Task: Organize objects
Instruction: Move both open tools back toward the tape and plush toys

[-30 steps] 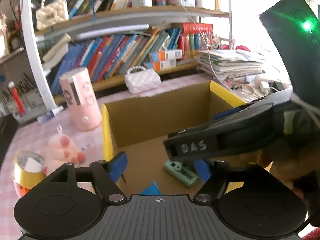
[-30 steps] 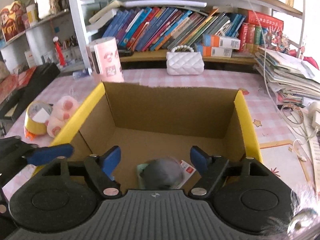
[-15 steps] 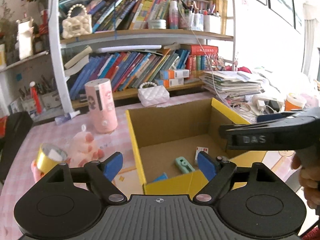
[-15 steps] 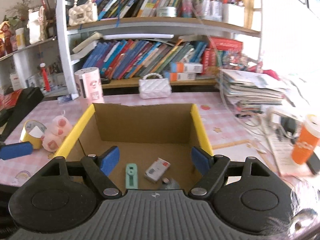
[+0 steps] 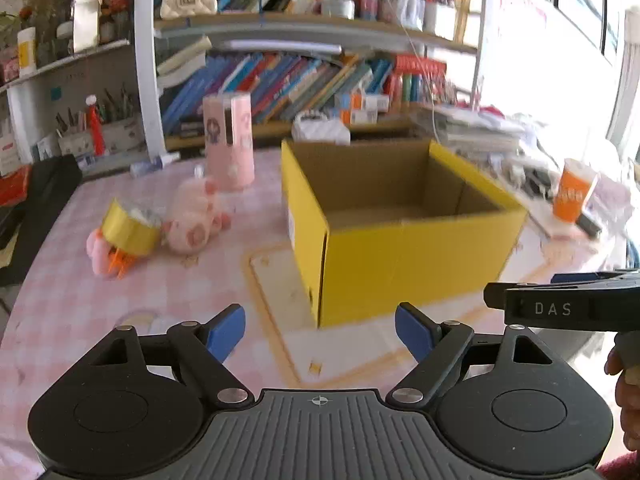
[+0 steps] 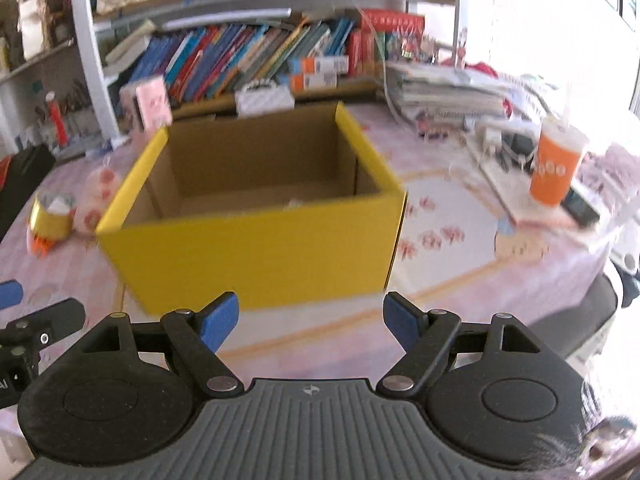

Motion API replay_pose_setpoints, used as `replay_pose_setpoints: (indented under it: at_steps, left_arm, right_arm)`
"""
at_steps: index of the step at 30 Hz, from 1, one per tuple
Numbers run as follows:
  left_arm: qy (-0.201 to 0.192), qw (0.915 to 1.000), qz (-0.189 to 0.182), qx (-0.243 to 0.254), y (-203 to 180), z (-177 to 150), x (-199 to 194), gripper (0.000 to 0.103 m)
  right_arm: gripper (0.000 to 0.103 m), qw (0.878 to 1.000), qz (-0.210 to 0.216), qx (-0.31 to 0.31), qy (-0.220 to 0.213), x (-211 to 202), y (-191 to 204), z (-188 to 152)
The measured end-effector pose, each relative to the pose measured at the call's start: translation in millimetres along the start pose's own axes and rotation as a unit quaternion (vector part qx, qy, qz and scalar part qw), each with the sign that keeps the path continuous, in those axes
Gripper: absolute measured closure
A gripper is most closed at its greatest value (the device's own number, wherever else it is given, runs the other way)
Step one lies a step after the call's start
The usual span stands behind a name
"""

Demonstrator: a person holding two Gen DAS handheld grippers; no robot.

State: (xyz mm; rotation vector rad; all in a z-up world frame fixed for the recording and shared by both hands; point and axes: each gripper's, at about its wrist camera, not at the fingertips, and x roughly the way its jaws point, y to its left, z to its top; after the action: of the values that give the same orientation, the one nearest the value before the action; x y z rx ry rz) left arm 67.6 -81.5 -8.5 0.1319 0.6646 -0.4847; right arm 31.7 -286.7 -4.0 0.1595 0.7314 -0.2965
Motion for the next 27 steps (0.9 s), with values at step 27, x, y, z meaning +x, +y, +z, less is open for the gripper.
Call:
replay_pose_setpoints:
  at_steps: [27]
  left_arm:
    - [0.028, 0.9981, 0.055, -0.006, 52, -55, -65, 0.014]
  right_arm:
    - [0.018, 0.993, 0.078, -0.069, 0.047, -39, 93, -63]
